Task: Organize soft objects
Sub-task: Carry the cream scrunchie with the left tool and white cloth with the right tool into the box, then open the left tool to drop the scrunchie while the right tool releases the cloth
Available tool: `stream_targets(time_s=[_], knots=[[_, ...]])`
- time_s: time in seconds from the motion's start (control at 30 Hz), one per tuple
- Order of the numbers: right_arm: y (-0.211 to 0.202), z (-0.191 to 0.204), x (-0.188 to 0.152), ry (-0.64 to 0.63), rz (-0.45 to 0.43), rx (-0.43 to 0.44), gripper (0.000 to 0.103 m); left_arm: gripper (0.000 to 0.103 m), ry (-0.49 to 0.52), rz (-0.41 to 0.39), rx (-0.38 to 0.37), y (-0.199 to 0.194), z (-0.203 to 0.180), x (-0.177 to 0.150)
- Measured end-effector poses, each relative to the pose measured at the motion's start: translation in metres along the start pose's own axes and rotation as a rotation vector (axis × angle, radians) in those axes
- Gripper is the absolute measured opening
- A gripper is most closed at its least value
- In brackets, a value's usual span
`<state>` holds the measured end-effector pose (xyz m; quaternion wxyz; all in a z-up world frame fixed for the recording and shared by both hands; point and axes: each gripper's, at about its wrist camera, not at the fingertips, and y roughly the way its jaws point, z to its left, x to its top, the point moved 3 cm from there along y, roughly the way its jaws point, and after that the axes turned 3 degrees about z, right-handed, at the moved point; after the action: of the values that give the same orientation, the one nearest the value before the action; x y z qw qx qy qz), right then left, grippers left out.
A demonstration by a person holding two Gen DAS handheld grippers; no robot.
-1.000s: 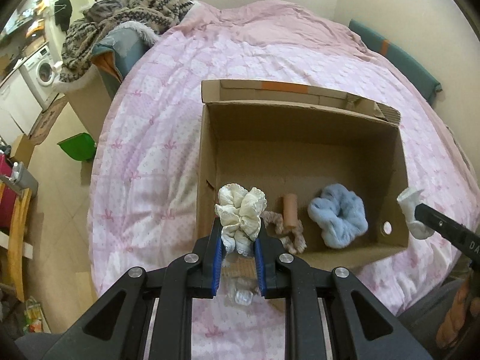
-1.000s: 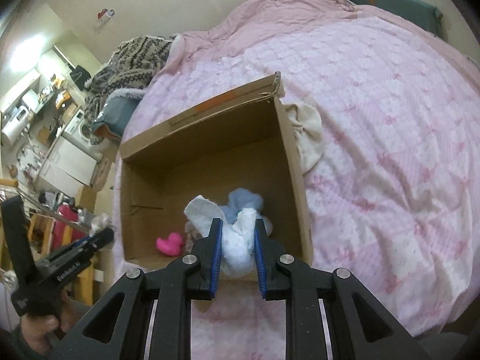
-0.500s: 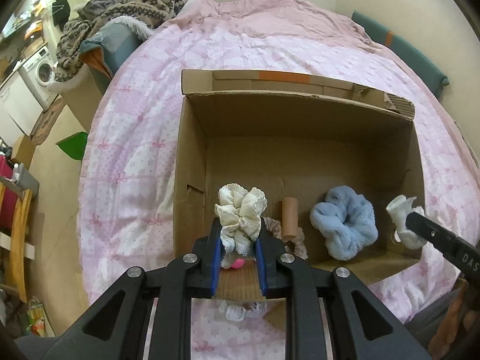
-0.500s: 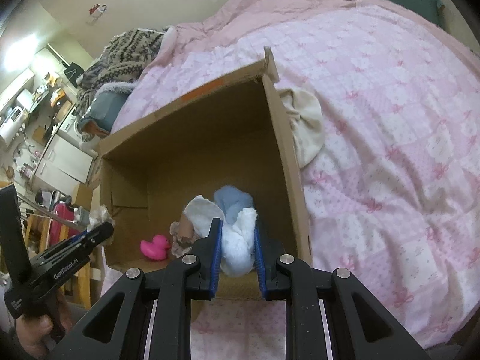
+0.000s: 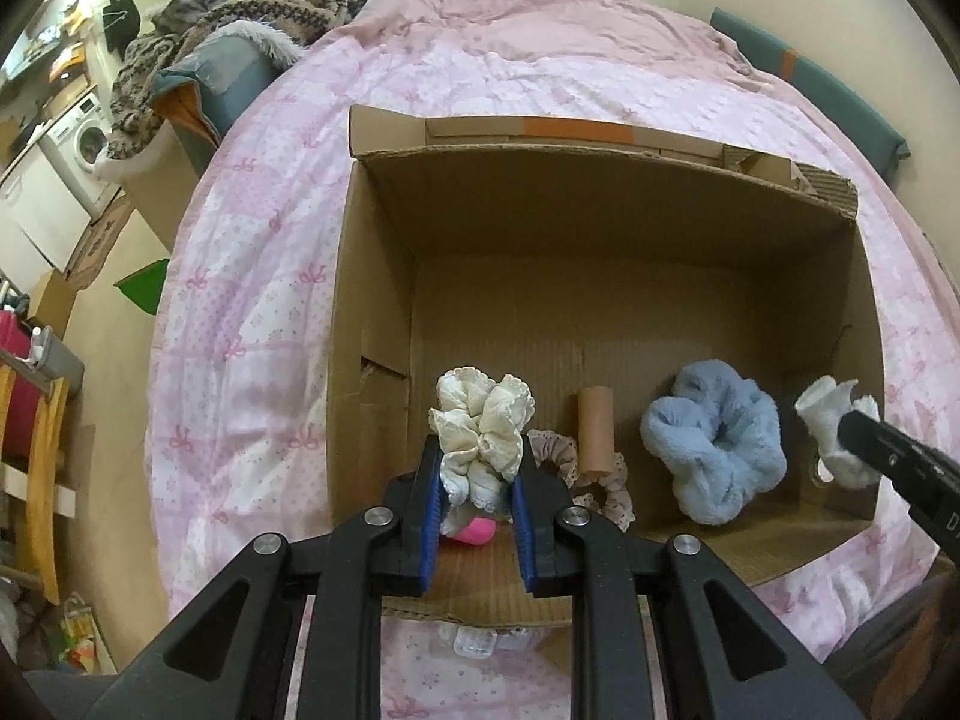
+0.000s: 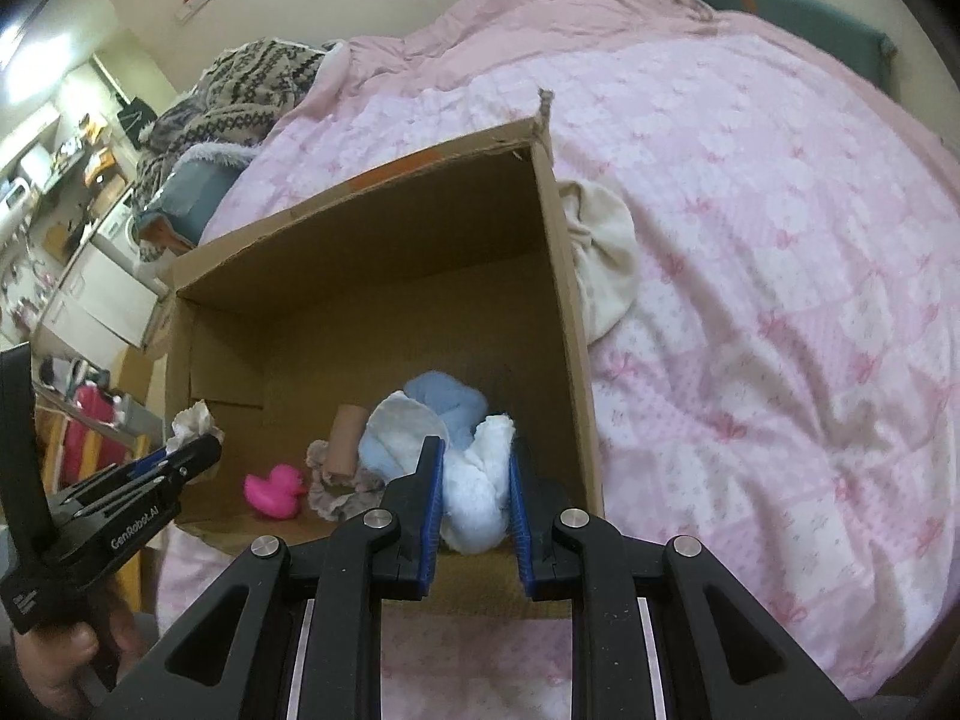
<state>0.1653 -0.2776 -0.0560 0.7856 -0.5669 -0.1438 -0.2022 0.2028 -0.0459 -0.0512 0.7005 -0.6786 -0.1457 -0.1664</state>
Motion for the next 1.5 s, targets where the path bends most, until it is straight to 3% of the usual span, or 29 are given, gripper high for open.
stream_targets(time_s=[0.33, 0.53, 0.67, 0.83, 0.9, 0.93, 1.03, 1.3, 1.5], knots=[[0.006, 0.004, 0.000, -0.007, 0.017, 0.003, 0.022, 0.021, -0.021, -0.002, -0.002, 0.008, -0.004, -0.002], [0.006, 0.008, -0.002, -0.013, 0.013, 0.017, 0.022, 0.028, -0.019, -0.005, -0.008, 0.006, -0.008, -0.005], [0.007, 0.008, -0.002, -0.005, 0.020, 0.027, 0.023, 0.046, -0.021, -0.007, -0.011, 0.003, -0.008, -0.007], [0.007, 0.008, -0.002, -0.008, 0.022, 0.030, 0.026, 0.052, 0.005, -0.028, 0.016, -0.003, -0.009, -0.008], [0.005, 0.008, -0.002, -0.006, 0.012, 0.035, 0.029, 0.055, 0.002, -0.036, 0.023, -0.006, -0.007, -0.007], [0.004, 0.009, -0.002, -0.004, 0.003, 0.034, 0.035, 0.060, -0.003, -0.040, 0.026, -0.008, -0.005, -0.007], [-0.002, 0.009, -0.001, 0.007, -0.029, 0.058, 0.071, 0.067, -0.018, -0.058, 0.029, -0.015, 0.000, -0.006], [-0.031, 0.005, 0.003, 0.066, -0.142, 0.109, 0.072, 0.068, -0.023, -0.111, 0.045, -0.035, 0.013, -0.001], [-0.036, -0.005, 0.000, 0.114, -0.143, 0.117, 0.072, 0.068, -0.021, -0.136, 0.043, -0.047, 0.016, -0.002]])
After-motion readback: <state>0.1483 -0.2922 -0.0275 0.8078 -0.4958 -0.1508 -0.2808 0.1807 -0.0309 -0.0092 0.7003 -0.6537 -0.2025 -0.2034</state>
